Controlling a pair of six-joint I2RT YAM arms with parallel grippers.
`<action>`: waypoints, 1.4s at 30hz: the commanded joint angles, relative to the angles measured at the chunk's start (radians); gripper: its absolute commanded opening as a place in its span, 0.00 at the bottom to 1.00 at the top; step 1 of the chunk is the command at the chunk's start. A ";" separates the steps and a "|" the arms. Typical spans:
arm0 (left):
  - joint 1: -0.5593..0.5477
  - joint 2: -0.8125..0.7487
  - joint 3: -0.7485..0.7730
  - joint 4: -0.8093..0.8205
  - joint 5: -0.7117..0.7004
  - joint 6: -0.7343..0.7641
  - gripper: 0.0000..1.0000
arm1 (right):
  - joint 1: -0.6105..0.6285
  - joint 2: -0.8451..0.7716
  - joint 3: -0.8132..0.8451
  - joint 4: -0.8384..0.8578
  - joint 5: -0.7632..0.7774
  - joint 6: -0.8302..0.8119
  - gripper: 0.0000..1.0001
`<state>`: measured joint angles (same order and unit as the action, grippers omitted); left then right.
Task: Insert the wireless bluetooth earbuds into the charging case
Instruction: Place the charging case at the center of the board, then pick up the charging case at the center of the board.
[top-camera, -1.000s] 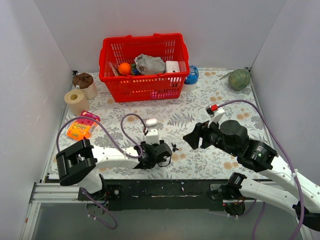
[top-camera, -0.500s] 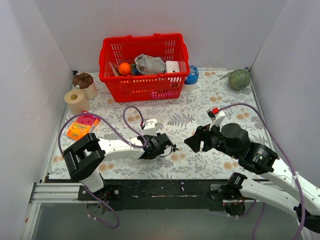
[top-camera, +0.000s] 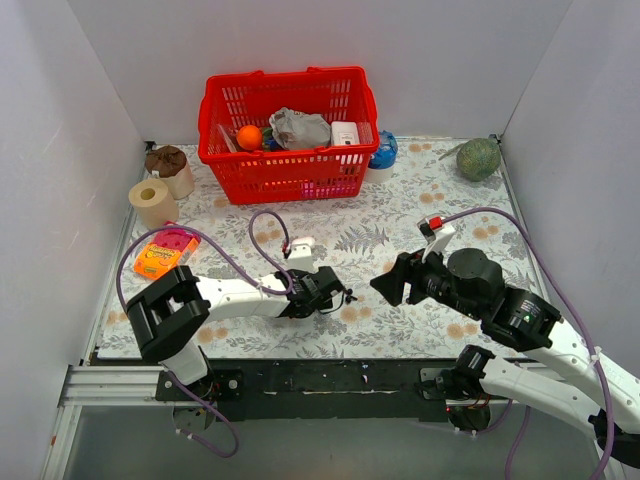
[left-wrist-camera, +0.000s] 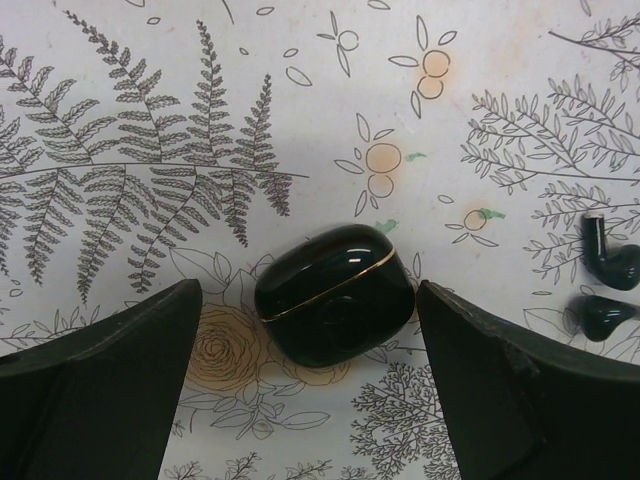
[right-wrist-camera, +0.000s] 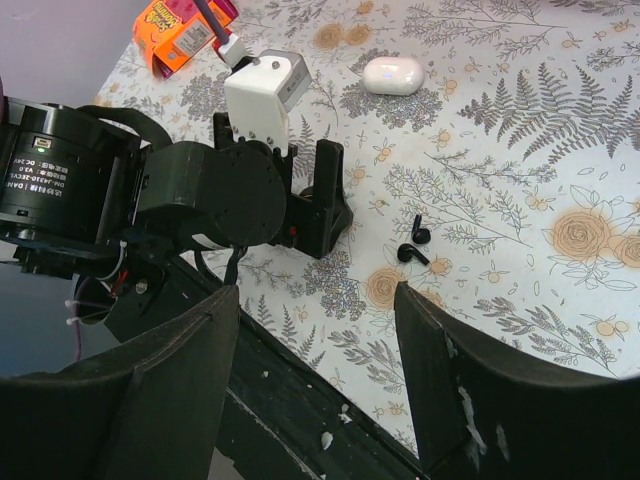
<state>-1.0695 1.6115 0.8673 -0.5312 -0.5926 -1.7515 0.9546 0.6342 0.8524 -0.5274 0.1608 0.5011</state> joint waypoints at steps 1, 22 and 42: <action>0.006 -0.045 -0.004 -0.061 0.037 0.030 0.91 | -0.004 -0.018 -0.016 0.023 0.006 -0.003 0.71; -0.032 -0.148 -0.086 -0.076 0.083 -0.221 0.71 | -0.004 -0.033 -0.044 0.033 0.000 -0.007 0.71; -0.141 -0.243 -0.200 -0.035 -0.038 -0.391 0.00 | -0.004 -0.053 -0.088 0.052 -0.021 -0.013 0.70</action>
<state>-1.2110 1.3506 0.6609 -0.5880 -0.5591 -1.9900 0.9546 0.5964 0.7818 -0.5198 0.1505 0.4950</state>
